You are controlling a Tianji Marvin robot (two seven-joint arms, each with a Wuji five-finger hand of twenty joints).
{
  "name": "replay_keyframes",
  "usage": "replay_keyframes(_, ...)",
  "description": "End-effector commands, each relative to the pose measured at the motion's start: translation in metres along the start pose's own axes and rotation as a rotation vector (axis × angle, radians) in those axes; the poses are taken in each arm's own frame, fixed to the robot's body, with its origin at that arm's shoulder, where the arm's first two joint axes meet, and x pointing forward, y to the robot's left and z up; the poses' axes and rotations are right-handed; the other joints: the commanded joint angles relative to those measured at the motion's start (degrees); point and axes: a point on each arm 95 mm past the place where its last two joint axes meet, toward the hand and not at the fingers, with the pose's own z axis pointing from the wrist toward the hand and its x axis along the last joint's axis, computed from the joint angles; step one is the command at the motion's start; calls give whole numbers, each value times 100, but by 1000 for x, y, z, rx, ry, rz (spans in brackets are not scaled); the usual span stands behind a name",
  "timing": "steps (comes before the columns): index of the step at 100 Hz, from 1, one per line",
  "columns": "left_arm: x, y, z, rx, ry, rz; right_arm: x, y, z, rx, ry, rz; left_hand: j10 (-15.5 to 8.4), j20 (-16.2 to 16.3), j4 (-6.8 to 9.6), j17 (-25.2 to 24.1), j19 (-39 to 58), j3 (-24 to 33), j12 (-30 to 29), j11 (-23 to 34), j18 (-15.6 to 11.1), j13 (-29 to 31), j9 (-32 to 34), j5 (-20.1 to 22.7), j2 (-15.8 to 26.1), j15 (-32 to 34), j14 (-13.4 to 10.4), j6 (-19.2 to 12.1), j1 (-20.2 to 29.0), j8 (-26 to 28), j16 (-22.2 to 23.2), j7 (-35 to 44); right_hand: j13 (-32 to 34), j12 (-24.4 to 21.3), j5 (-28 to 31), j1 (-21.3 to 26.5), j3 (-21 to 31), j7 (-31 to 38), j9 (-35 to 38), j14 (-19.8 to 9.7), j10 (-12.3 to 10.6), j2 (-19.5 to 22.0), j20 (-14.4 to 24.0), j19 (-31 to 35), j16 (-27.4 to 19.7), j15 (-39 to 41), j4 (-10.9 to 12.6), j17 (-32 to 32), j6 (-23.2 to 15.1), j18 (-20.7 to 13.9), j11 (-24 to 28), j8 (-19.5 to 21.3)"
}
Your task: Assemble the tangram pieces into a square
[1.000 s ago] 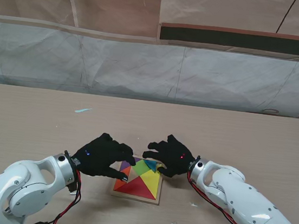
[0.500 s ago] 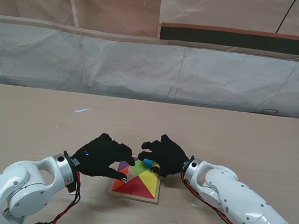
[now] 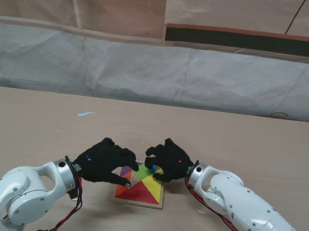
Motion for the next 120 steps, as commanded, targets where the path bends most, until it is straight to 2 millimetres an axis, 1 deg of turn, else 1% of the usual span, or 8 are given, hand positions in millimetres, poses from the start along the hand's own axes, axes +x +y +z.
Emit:
replay_keyframes(1, 1, 1, 0, -11, 1, -5, 6, -2, 3, -2, 5, 4, -130, 62, 144, 31, 128, -4, -14, -79, -33, 120, -4, 176, 254, 72, -117, -6, 238, 87, 80, 51, 179, 191, 130, 208, -239, 322, 126, -103, -130, -18, -163, 145, 27, 47, -233, 46, -277, -514, 145, -165)
replay_keyframes(22, 1, 1, -1, -11, 0, -4, 8, -3, 4, -19, -2, 23, -127, 62, 143, 31, 128, -4, -14, -81, -33, 128, -2, 181, 253, 72, -115, 0, 241, 89, 81, 50, 328, 359, 604, 369, -682, 710, 383, -177, -284, 228, -173, 173, 33, 70, -189, 122, -701, -528, 276, -570)
replay_keyframes(49, 1, 1, 0, -10, 0, -4, 12, 3, 2, -64, -8, 49, -126, 62, 142, 31, 128, -5, -14, -81, -33, 129, 4, 182, 249, 70, -120, -10, 246, 91, 82, 49, 448, 314, 541, 346, -888, 646, 536, -202, -287, 375, -175, 187, 21, 58, -126, 184, -608, -529, 166, -809)
replay_keyframes(66, 1, 1, 0, -11, 0, -7, 3, 6, -4, -33, -34, 83, -132, 62, 141, 31, 128, -6, -14, -83, -33, 135, 1, 182, 247, 70, -113, -11, 247, 92, 82, 49, 93, -47, -19, -317, -639, -1701, 132, 24, 98, 809, -73, -50, -54, -165, 443, -189, 819, -348, -444, -587)
replay_keyframes(73, 1, 1, 0, -9, -1, -7, -1, 6, -6, 3, -31, 81, -130, 62, 142, 31, 128, -4, -14, -82, -33, 138, 4, 187, 245, 70, -117, -7, 251, 93, 82, 51, -55, -167, -238, -334, -641, -2547, -60, 92, 217, 785, -41, -150, -69, -278, 465, -328, 1136, -301, -675, -803)
replay_keyframes(87, 1, 2, 0, -9, -1, -8, -7, 2, -9, 78, -11, 76, -132, 62, 140, 31, 128, -6, -14, -83, -33, 134, 4, 183, 250, 71, -117, -4, 246, 95, 84, 52, -272, -273, -419, -247, -600, -3391, -315, 159, 335, 707, -16, -280, -79, -420, 505, -484, 1365, -301, -912, -918)
replay_keyframes(104, 1, 1, 0, -14, 0, -8, -7, -8, -5, 87, -19, 42, -121, 62, 140, 31, 128, -7, -13, -81, -33, 139, 9, 188, 244, 71, -120, -13, 248, 95, 84, 50, -163, -193, -293, -141, -384, -3530, -270, 82, 271, 458, 47, -179, -13, -239, 492, -324, 1072, -386, -739, -588)
replay_keyframes(120, 1, 1, 0, -15, 1, -6, -6, -14, 1, 63, -37, 25, -144, 62, 139, 31, 128, -6, -12, -80, -33, 140, 11, 186, 244, 76, -114, -12, 251, 98, 86, 54, 69, -153, 15, -55, -150, -2997, -53, -59, 105, 412, 5, 1, 22, 7, 420, -77, 665, -470, -415, -50)
